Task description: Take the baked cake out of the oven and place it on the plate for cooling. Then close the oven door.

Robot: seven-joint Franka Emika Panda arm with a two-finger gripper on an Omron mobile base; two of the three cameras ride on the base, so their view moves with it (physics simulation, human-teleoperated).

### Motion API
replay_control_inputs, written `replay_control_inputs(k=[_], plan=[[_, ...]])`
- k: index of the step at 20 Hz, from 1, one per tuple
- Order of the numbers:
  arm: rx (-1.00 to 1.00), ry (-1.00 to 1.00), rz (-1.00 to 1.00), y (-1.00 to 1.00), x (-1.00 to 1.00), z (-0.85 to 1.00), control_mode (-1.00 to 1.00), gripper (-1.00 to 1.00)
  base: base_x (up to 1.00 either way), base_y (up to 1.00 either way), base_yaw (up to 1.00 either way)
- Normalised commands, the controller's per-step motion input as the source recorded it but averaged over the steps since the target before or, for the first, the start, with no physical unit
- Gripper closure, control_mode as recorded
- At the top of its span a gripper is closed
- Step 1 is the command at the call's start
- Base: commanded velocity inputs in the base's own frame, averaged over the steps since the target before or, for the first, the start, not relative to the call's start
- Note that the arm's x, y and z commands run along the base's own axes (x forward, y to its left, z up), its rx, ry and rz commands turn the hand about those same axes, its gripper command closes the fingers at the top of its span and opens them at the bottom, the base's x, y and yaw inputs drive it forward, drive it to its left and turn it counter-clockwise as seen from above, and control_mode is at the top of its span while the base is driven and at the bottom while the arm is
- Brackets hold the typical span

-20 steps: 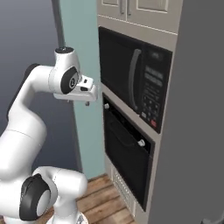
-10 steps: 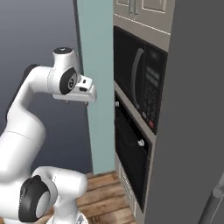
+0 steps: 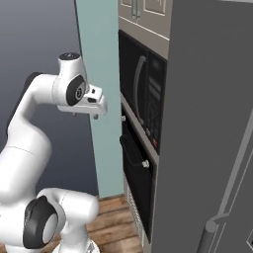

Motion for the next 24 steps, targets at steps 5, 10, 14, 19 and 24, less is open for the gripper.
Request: replay_control_inputs(k=[5,10,14,19,24], plan=[[0.00,-0.02,0.00,0.00,0.01,-0.01,-1.00,-1.00,0.00,0.00,0.00],[-0.42,-0.02,-0.05,0.39,0.40,-0.65,-1.00,-1.00,0.00,0.00,0.00],[-0.56,0.00,-0.08,0.35,0.52,-0.79,-1.00,-1.00,0.00,0.00,0.00],[-0.17,0.08,-0.01,-0.15,0.77,-0.80,-1.00,-1.00,0.00,0.00,0.00],[-0.10,0.19,-0.01,-0.24,0.86,-0.90,-1.00,-1.00,0.00,0.00,0.00]])
